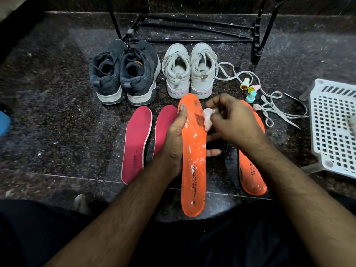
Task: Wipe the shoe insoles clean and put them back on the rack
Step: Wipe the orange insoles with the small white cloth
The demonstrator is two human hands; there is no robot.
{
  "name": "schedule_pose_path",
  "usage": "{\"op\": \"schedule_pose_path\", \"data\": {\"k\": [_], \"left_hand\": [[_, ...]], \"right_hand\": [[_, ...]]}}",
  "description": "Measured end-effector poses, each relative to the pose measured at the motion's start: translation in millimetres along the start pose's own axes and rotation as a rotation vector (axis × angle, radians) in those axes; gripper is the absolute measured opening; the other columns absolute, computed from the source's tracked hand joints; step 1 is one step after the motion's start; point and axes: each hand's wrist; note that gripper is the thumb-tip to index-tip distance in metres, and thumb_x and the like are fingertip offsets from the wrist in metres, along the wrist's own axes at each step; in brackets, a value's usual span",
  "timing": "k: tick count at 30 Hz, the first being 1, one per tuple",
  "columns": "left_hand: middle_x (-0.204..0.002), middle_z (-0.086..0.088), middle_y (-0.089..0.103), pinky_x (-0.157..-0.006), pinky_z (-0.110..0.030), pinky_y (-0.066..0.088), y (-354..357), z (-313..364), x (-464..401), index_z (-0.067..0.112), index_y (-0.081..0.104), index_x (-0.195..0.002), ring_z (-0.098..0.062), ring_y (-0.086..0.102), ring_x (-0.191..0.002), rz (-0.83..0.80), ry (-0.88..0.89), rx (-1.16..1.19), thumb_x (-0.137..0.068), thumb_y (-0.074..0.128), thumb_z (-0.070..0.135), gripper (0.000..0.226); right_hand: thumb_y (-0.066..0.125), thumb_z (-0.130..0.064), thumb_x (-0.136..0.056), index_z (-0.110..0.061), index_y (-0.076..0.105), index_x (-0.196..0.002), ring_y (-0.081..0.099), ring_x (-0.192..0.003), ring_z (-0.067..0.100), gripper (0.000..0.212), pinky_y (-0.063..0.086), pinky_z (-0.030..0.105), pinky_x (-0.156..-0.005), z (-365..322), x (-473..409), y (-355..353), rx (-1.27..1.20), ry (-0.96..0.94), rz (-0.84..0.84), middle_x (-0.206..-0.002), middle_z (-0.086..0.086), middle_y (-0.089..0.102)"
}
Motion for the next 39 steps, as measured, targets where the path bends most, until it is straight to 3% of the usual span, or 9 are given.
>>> {"op": "schedule_pose_path", "data": {"k": [3,6,10,17,24,28,32,35,39], "left_hand": [[-0.108,-0.009,0.074,-0.089,-0.064,0.048,-1.3,-0.8,-0.2,0.019,0.073,-0.108,-0.027,0.07,-0.104,-0.002,0.03,0.059,-0.096,0.019,0.073,0.078],[-0.129,-0.014,0.067,-0.102,-0.072,0.038,-4.9,-0.4,-1.9,0.015,0.064,-0.129,-0.035,0.059,-0.126,-0.023,0.039,0.148,-0.09,0.017,0.081,0.09],[-0.141,-0.013,0.059,-0.107,-0.069,0.035,-3.3,-4.2,-3.5,0.014,0.05,-0.145,-0.033,0.056,-0.131,-0.054,0.051,0.146,-0.09,0.018,0.082,0.093],[-0.133,-0.015,0.064,-0.092,-0.054,0.049,-2.3,-2.1,-3.1,0.015,0.059,-0.135,-0.039,0.059,-0.125,0.001,0.036,0.04,-0.091,0.015,0.081,0.091],[-0.106,-0.01,0.074,-0.087,-0.055,0.052,-3.4,-2.9,-1.8,0.014,0.063,-0.121,-0.026,0.071,-0.098,0.052,0.038,-0.003,-0.093,0.014,0.078,0.086],[-0.099,-0.008,0.076,-0.079,-0.051,0.056,-3.9,-4.4,-5.5,0.011,0.057,-0.131,-0.026,0.074,-0.089,0.103,0.032,-0.024,-0.091,0.014,0.08,0.091],[-0.128,-0.014,0.068,-0.093,-0.058,0.05,-5.5,-3.3,-8.1,0.012,0.051,-0.143,-0.037,0.067,-0.112,0.086,0.013,-0.046,-0.086,0.012,0.085,0.1],[-0.109,-0.012,0.074,-0.085,-0.054,0.054,-2.7,-3.6,-4.7,0.009,0.06,-0.129,-0.028,0.072,-0.096,0.082,0.02,-0.019,-0.09,0.012,0.081,0.095],[-0.101,-0.01,0.075,-0.093,-0.056,0.049,-0.2,-3.3,-4.2,0.016,0.067,-0.108,-0.028,0.071,-0.093,0.073,0.01,0.027,-0.09,0.011,0.081,0.087]], "right_hand": [[0.058,-0.009,-0.082,-0.026,0.068,-0.096,0.06,-0.087,0.015,0.023,0.049,0.031,-0.083,-2.0,2.3,4.8,0.108,-0.082,-0.095,-0.096,-0.002,0.062],[0.058,-0.007,-0.081,-0.023,0.071,-0.094,0.059,-0.089,0.015,0.025,0.045,0.026,-0.082,-2.2,1.5,1.6,0.159,-0.075,-0.082,-0.097,0.0,0.061],[0.056,-0.007,-0.08,-0.023,0.071,-0.092,0.064,-0.084,0.01,0.025,0.046,0.019,-0.075,-1.5,1.5,-1.2,0.119,-0.032,-0.059,-0.09,-0.008,0.07],[0.057,-0.01,-0.085,-0.023,0.072,-0.102,0.063,-0.092,0.014,0.026,0.043,0.021,-0.078,3.2,-2.7,-5.6,0.147,-0.045,0.072,-0.099,-0.002,0.069],[0.067,-0.017,-0.085,-0.026,0.076,-0.104,0.063,-0.1,0.022,0.023,0.038,0.024,-0.08,-2.8,0.5,0.2,0.351,-0.106,-0.164,-0.102,0.002,0.069],[0.068,-0.014,-0.081,-0.025,0.078,-0.087,0.068,-0.081,0.007,0.016,0.044,0.012,-0.07,-3.2,3.4,-8.1,0.243,-0.012,-0.257,-0.082,-0.007,0.074],[0.067,-0.017,-0.082,-0.024,0.077,-0.087,0.065,-0.07,0.006,0.013,0.045,0.013,-0.06,-1.3,1.7,-7.8,0.194,0.034,-0.105,-0.076,-0.007,0.072],[0.068,-0.015,-0.082,-0.024,0.078,-0.088,0.067,-0.078,0.009,0.014,0.049,0.02,-0.072,-4.5,4.0,-2.2,0.249,-0.007,-0.226,-0.084,-0.007,0.073],[0.067,-0.011,-0.083,-0.018,0.071,-0.078,0.07,-0.058,0.012,0.01,0.055,0.022,-0.053,-13.1,11.9,-1.2,-0.014,0.061,-0.272,-0.064,-0.004,0.071]]}}
Point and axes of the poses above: each hand's wrist, its own x-axis away from the middle knuckle, its own y-axis out of the palm, z = x × y
